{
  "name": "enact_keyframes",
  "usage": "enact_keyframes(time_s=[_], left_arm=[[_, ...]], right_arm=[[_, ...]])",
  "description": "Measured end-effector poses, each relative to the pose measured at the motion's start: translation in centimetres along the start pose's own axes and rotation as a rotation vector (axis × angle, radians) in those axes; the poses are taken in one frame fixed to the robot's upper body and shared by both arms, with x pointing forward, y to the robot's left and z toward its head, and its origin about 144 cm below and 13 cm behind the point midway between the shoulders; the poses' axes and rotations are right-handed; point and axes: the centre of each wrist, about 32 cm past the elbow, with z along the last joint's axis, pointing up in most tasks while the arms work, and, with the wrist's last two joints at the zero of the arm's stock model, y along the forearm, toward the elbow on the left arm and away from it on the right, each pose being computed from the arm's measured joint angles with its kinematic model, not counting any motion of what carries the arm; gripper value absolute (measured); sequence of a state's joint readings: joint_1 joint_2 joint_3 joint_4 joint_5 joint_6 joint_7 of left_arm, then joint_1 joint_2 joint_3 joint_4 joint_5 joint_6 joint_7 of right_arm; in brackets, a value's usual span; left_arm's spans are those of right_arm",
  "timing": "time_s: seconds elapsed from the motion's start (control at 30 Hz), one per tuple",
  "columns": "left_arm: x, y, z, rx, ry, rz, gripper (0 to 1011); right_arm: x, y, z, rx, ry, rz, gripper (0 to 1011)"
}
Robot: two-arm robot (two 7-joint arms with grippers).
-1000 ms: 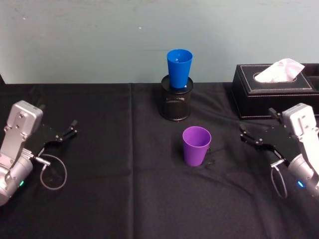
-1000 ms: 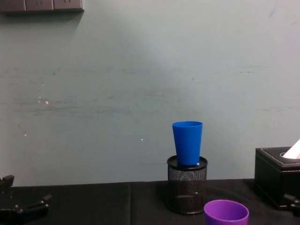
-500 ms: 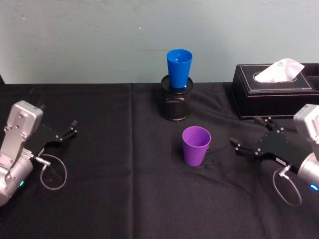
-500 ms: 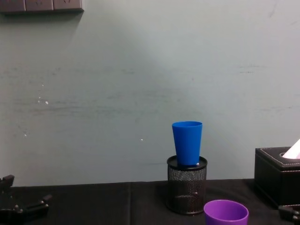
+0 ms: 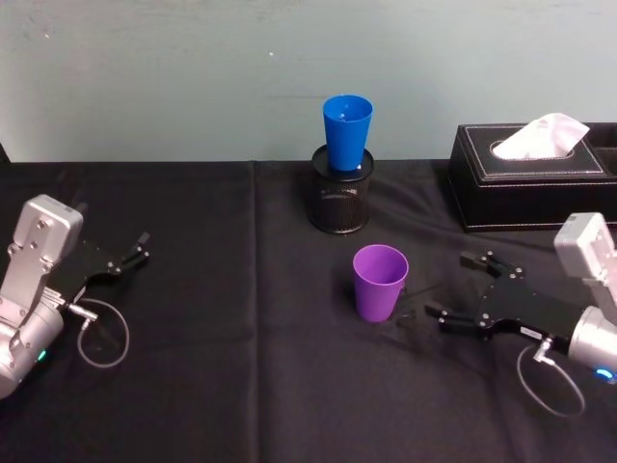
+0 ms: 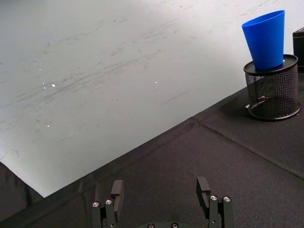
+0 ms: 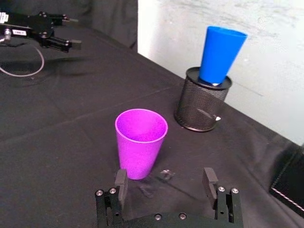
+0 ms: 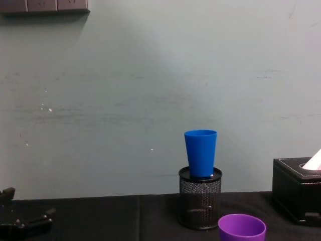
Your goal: Pick up one cup with a gripper and tap it against the other cup.
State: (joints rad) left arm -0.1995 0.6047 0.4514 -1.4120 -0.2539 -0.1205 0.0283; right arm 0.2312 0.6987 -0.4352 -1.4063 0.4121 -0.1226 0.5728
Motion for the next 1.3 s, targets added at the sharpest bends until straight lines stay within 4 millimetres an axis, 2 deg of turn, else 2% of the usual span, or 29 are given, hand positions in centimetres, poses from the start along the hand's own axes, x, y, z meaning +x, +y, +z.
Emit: enact_keyframes(time_s=[0.77,1.3], left_arm=[[0.0,0.0,0.0,0.000,0.000,0.000,1000],[0.0,0.0,0.0,0.000,0.000,0.000,1000]], right_arm=[[-0.3,4.8,0.5,-0.036,0.012,0.074,1000],[-0.2,6.5,0.7,-0.008,0.111,0.088,1000]])
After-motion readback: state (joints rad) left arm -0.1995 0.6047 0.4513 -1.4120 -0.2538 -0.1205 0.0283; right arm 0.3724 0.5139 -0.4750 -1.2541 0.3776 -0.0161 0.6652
